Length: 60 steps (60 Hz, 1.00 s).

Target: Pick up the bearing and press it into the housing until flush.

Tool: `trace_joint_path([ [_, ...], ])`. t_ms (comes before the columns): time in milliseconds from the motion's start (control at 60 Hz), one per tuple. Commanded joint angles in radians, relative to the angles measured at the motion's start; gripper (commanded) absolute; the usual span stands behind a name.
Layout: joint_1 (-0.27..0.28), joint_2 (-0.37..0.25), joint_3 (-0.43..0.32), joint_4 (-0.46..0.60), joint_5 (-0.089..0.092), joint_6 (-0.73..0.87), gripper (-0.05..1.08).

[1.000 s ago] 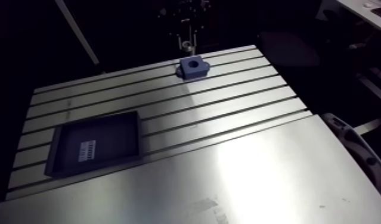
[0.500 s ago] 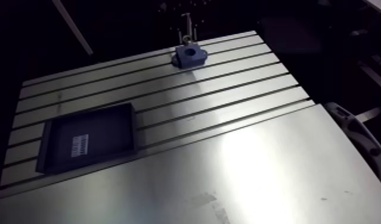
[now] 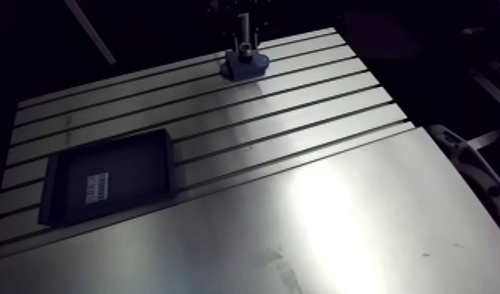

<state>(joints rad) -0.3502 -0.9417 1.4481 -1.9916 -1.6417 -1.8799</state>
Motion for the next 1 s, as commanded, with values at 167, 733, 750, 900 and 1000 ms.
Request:
trace_joint_path([
  [167,0.001,0.025,-0.016,0.0,0.001,0.003,0.77],
  [733,0.005,0.042,-0.03,0.001,0.004,0.006,0.77],
  [750,0.005,0.043,-0.03,0.001,0.004,0.006,0.77],
  [900,0.006,0.047,-0.03,0.001,0.004,0.007,0.77],
  [1000,0.006,0.047,-0.03,0.001,0.004,0.007,0.77],
])
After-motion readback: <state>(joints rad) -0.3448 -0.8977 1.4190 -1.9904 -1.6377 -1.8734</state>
